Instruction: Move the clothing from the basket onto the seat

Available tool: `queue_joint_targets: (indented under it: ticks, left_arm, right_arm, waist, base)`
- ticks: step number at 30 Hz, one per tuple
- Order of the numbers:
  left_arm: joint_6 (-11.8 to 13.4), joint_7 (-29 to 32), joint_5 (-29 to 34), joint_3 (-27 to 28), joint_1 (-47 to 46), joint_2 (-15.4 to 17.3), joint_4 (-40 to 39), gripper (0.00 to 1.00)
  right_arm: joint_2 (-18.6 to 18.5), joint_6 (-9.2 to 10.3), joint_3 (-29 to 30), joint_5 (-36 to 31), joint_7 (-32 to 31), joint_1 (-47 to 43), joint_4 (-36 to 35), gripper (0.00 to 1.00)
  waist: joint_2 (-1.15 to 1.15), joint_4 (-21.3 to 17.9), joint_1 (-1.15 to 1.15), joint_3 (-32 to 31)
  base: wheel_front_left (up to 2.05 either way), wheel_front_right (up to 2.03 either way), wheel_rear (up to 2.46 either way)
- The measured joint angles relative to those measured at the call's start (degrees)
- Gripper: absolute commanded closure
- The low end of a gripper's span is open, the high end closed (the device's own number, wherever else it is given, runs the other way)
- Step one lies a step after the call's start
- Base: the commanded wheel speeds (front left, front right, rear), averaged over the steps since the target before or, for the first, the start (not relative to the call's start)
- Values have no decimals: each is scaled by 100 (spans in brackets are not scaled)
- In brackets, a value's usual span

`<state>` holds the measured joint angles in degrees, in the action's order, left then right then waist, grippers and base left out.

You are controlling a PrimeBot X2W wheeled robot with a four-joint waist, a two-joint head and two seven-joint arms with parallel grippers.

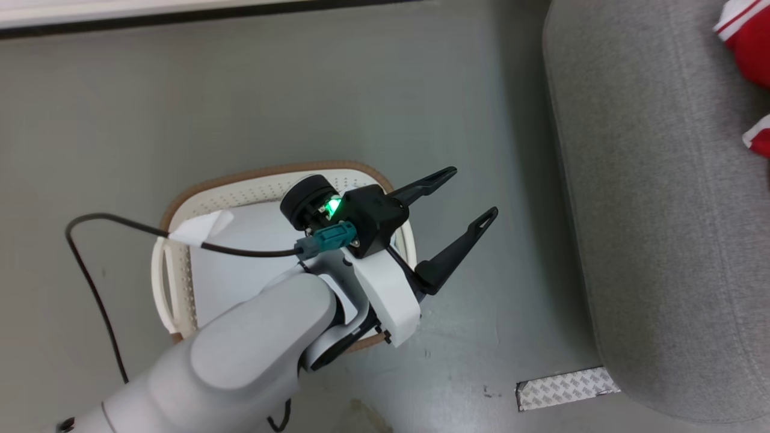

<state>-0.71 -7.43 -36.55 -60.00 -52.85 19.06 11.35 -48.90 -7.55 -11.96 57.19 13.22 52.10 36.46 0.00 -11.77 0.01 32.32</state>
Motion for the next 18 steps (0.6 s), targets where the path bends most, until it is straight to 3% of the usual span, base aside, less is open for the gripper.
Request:
queue_joint_targets:
  ticks: [5, 16, 17, 18]
  left_arm:
    - [1, 1, 2, -13, -5, 22, -4, 0]
    - [16, 3, -7, -42, -66, -1, -7, 0]
    - [16, -1, -11, -43, -66, -1, 2, 0]
    - [15, -13, -18, -48, -66, -5, 13, 0]
  right_arm:
    - [83, 0, -82, 324, -226, -187, 710, 100]
    - [252, 0, -624, 517, -1443, -163, 1745, 100]
    - [250, 0, -642, 517, -1468, -135, 1779, 89]
    - [248, 0, -676, 510, -1494, -105, 1833, 53]
  waist:
    - [0, 70, -1, 139]
    - [0, 127, -1, 221]
    - [0, 130, -1, 219]
    - [0, 134, -1, 212]
  base:
    - [0, 0, 0]
    - [0, 0, 0]
    - [0, 0, 0]
    - [0, 0, 0]
